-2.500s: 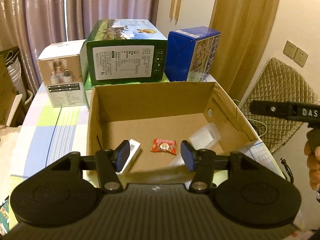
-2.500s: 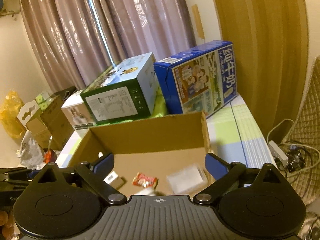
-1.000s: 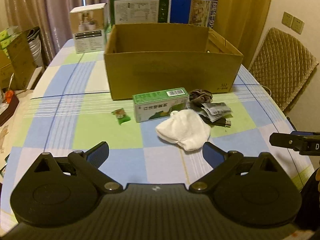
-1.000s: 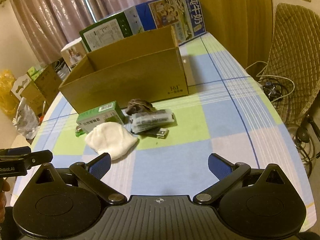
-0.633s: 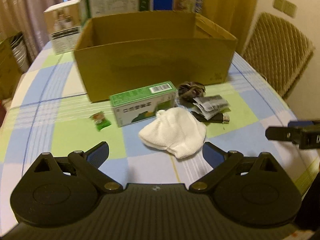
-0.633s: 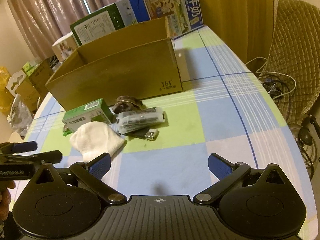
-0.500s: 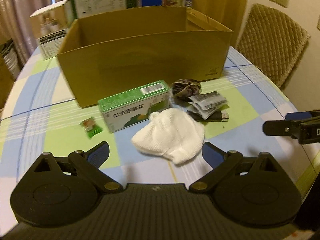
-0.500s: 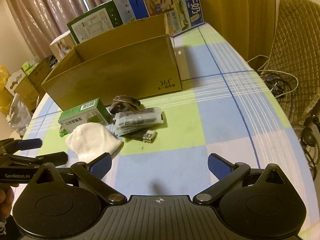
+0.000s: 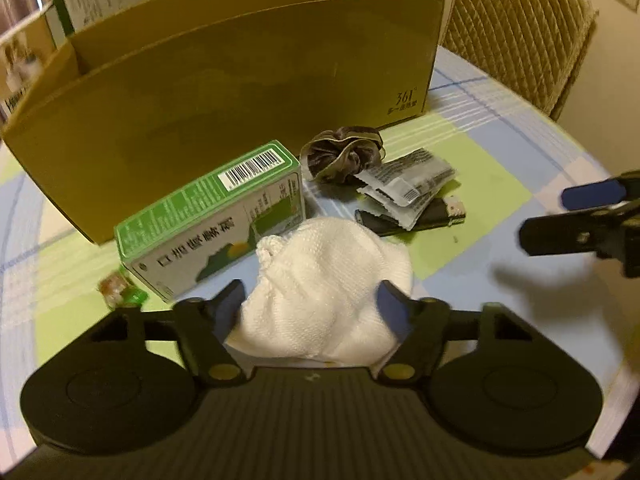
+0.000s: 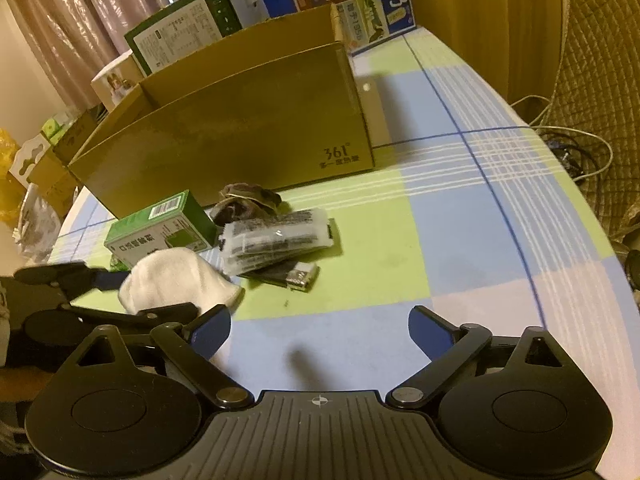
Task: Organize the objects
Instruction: 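Grasp the white towel with the left gripper, then grasp the clear snack packet with the right gripper while the left holds the towel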
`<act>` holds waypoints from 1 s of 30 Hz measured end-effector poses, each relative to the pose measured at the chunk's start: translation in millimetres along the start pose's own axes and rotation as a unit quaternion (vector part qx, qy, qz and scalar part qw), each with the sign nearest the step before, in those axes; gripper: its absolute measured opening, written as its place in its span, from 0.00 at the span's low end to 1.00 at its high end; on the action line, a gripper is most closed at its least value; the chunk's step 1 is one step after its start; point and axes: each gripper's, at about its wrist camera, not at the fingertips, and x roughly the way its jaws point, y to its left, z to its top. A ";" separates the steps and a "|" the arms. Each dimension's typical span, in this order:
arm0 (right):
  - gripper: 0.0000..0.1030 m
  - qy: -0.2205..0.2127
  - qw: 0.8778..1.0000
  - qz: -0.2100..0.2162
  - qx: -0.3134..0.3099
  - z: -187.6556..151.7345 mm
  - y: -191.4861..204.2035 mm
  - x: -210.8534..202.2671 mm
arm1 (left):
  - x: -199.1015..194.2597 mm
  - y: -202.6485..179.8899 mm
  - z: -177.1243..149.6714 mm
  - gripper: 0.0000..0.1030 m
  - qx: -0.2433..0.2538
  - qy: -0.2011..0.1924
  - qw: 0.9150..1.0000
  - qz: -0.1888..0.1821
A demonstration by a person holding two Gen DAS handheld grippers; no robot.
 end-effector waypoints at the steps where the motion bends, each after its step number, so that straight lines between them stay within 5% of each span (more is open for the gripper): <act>1: 0.87 0.000 1.000 0.003 0.000 1.8 1.5 2.2 | -1.6 1.1 -0.8 0.43 -0.005 0.000 1.000 -0.007; 4: 0.80 0.002 1.000 0.014 0.011 9.9 5.7 10.9 | -9.7 2.0 -3.8 0.33 -0.014 -0.001 1.000 -0.007; 10: 0.77 0.006 0.999 0.033 0.027 30.1 20.3 36.4 | -21.4 22.3 -19.5 0.32 -0.067 0.003 0.998 0.008; 17: 0.77 0.029 0.997 0.006 0.073 49.4 24.9 76.1 | -25.0 30.9 -26.3 0.33 -0.087 -0.001 0.996 0.008; 23: 0.76 0.024 0.998 -0.025 0.043 59.7 41.6 95.3 | -24.6 30.9 -29.0 0.34 -0.089 -0.008 0.996 0.006; 26: 0.51 0.026 0.999 -0.043 0.007 56.6 47.5 93.7 | -27.1 30.2 -30.4 0.34 -0.089 -0.009 0.996 0.005; 30: 0.50 0.026 0.999 -0.026 0.003 46.5 38.7 77.0 | -32.0 30.8 -35.1 0.34 -0.098 -0.008 0.995 0.005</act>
